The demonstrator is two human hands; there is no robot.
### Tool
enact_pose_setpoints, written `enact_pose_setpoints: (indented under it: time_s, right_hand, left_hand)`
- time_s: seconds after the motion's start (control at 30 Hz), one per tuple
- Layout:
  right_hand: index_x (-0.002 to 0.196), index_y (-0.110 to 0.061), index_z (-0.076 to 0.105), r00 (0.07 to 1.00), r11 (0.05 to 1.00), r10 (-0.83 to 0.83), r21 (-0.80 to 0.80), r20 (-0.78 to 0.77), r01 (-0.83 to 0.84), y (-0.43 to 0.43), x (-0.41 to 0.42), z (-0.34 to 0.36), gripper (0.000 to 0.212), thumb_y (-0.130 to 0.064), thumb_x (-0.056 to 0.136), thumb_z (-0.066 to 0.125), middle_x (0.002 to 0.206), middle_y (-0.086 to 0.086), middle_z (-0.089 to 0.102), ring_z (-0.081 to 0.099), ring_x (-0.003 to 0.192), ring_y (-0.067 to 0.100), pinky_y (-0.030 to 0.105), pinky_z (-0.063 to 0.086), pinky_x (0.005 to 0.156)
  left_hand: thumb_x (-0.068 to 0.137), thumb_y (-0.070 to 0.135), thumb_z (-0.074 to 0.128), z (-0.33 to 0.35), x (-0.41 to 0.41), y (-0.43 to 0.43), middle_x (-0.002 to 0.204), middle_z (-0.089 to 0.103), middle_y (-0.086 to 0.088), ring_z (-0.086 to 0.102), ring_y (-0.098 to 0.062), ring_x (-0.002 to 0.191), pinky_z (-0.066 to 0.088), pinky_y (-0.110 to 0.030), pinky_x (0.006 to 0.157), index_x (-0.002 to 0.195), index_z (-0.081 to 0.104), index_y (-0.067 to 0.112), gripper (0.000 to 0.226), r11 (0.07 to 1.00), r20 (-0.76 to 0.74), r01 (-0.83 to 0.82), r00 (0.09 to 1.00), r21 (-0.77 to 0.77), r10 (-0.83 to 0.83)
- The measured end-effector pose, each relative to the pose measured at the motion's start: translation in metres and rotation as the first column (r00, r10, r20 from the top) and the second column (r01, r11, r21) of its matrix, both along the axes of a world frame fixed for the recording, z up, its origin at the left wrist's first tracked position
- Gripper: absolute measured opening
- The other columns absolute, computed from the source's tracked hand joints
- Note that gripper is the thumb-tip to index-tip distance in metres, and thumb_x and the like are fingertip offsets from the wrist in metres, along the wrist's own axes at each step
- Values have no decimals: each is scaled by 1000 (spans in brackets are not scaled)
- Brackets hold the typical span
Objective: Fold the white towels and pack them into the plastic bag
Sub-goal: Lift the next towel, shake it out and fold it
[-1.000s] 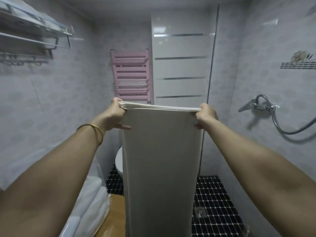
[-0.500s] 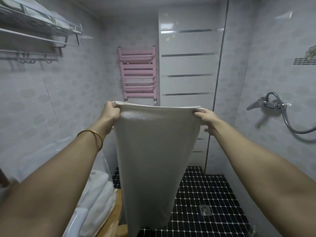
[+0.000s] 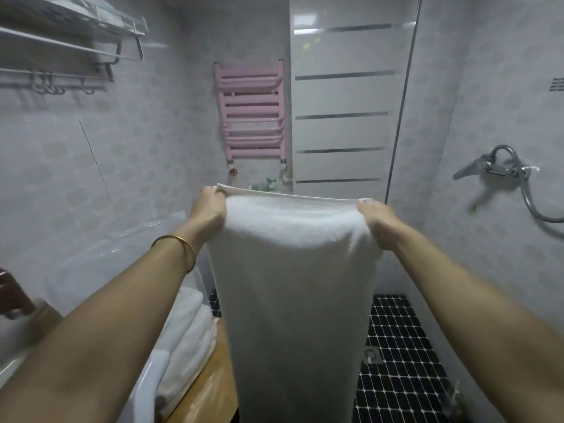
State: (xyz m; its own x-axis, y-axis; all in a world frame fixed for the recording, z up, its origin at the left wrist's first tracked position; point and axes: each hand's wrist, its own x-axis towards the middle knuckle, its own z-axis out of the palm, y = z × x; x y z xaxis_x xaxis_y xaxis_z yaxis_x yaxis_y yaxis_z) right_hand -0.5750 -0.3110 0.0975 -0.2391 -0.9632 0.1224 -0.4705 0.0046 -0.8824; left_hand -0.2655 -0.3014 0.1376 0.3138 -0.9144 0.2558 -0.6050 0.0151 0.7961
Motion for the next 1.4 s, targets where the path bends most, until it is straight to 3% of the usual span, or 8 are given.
enact_pose_setpoints:
  time_s: [0.2, 0.37, 0.63, 0.8, 0.93, 1.07, 1.2, 1.4]
  right_hand:
    - [98, -19, 53, 876, 787, -140, 589, 461, -184, 15, -19, -9, 35, -48, 82, 63, 98, -3, 63, 60, 93, 17, 25, 48, 93]
    - [87, -22, 59, 666, 775, -106, 480, 739, -410, 33, -28, -41, 25, -35, 73, 74, 87, -1, 60, 55, 90, 12, 26, 43, 97]
    - [143, -32, 35, 376, 788, 147, 122, 915, -604, 53, 8, -103, 60, -35, 87, 57, 134, 5, 52, 58, 111, 28, 46, 46, 93]
    - [109, -23, 67, 380, 871, 283, -70, 880, -486, 53, 23, -103, 37, 1, 84, 54, 114, 5, 64, 65, 85, 22, 34, 57, 61]
    - [76, -12, 70, 639, 957, 200, -9, 743, -289, 47, 28, -83, 42, 11, 90, 38, 80, 11, 62, 54, 51, 16, 24, 46, 43]
    - [91, -13, 68, 675, 931, 293, -43, 677, -361, 43, 30, -71, 14, -6, 83, 58, 91, 6, 63, 55, 73, 18, 28, 44, 58]
    - [116, -8, 59, 663, 841, 432, -7, 611, -541, 48, 29, -72, 56, 8, 63, 72, 120, 10, 60, 61, 100, 25, 32, 55, 77]
    - [126, -21, 56, 651, 765, 450, 113, 611, -634, 50, 28, -72, 56, 9, 79, 60, 133, 5, 49, 58, 111, 29, 43, 55, 84]
  left_hand:
    - [99, 15, 37, 10, -31, 0, 104, 56, -12, 52, -25, 90, 42, -29, 77, 123, 55, -2, 34, 993, -431, 79, 902, 93, -31]
    - [96, 1, 45, 20, -59, 3, 68, 54, -4, 48, -13, 55, 37, -13, 29, 85, 61, 4, 20, 985, -616, 150, 785, 83, -68]
    - [95, 7, 46, 29, -55, 1, 69, 53, -4, 48, -14, 57, 38, -21, 39, 93, 58, 3, 13, 988, -626, 141, 777, 63, -71]
    - [94, 6, 46, 25, -22, -5, 75, 56, -5, 49, -15, 60, 39, -15, 36, 97, 61, 7, 15, 996, -581, 60, 814, 68, -10]
    - [97, 20, 40, 9, 10, -12, 109, 60, -15, 57, -27, 92, 41, -25, 66, 124, 56, 1, 36, 994, -455, -55, 886, 91, 90]
    - [98, 22, 39, -6, 22, -14, 122, 58, -14, 50, -22, 87, 39, -27, 71, 127, 55, 2, 38, 986, -472, -109, 867, 127, 157]
    - [99, 20, 38, -8, 24, -20, 123, 56, -11, 49, -22, 95, 37, -27, 74, 128, 54, 4, 37, 982, -510, -137, 840, 133, 186]
    - [97, 21, 39, -4, 23, -24, 102, 54, -7, 49, -19, 71, 39, -28, 71, 124, 57, 6, 35, 986, -536, -96, 830, 133, 154]
